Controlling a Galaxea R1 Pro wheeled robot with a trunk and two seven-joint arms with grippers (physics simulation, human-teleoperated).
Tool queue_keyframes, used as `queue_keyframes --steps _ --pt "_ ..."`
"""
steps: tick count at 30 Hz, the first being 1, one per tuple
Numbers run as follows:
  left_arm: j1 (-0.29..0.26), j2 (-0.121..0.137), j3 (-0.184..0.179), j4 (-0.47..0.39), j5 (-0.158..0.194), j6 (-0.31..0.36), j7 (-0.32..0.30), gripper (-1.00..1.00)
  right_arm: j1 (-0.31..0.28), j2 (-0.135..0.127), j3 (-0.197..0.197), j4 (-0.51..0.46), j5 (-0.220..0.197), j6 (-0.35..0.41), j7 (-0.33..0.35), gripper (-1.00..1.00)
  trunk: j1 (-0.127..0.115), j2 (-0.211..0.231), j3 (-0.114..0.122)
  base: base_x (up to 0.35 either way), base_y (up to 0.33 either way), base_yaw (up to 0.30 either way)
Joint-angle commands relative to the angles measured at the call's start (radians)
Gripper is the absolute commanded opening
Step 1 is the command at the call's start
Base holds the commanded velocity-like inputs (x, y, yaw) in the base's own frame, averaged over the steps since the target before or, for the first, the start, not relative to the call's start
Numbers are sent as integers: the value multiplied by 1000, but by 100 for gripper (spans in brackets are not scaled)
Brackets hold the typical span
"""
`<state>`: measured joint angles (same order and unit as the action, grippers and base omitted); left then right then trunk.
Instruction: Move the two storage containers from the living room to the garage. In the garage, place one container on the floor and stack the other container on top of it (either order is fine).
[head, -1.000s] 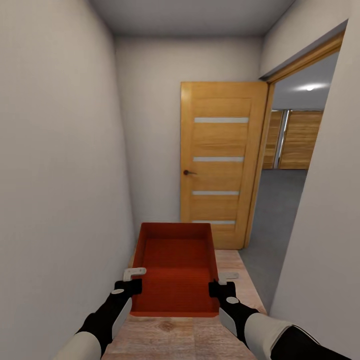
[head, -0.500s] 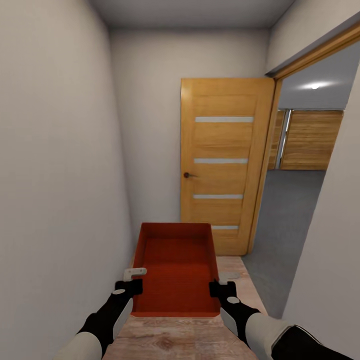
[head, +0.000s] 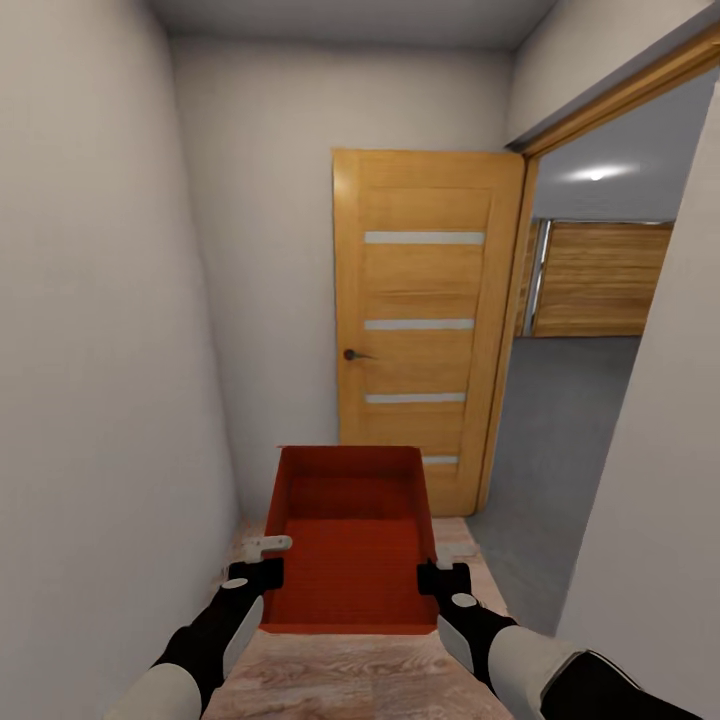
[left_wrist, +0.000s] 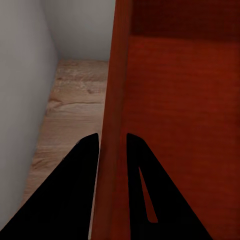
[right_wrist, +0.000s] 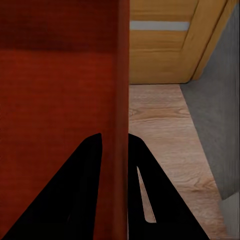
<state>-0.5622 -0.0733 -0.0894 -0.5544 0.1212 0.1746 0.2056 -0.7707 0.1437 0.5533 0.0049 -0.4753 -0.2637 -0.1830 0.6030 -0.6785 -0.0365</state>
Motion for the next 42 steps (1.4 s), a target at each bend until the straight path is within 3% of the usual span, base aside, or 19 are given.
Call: queue_keyframes --steps 1,15,42 --pt "-1 4 2 -2 -3 8 44 -100 -1 -7 -4 0 -14 -6 -3 -100 0 -2 -2 27 0 -275" --pt "-1 4 2 -2 -3 9 44 -100 -1 -7 -4 0 -14 -6 -3 -100 0 -2 -2 3 0 -265" --pt "-1 4 1 -3 -3 9 44 -100 -1 -3 -5 1 -13 -6 -5 -100 0 -2 -2 1 0 -8"
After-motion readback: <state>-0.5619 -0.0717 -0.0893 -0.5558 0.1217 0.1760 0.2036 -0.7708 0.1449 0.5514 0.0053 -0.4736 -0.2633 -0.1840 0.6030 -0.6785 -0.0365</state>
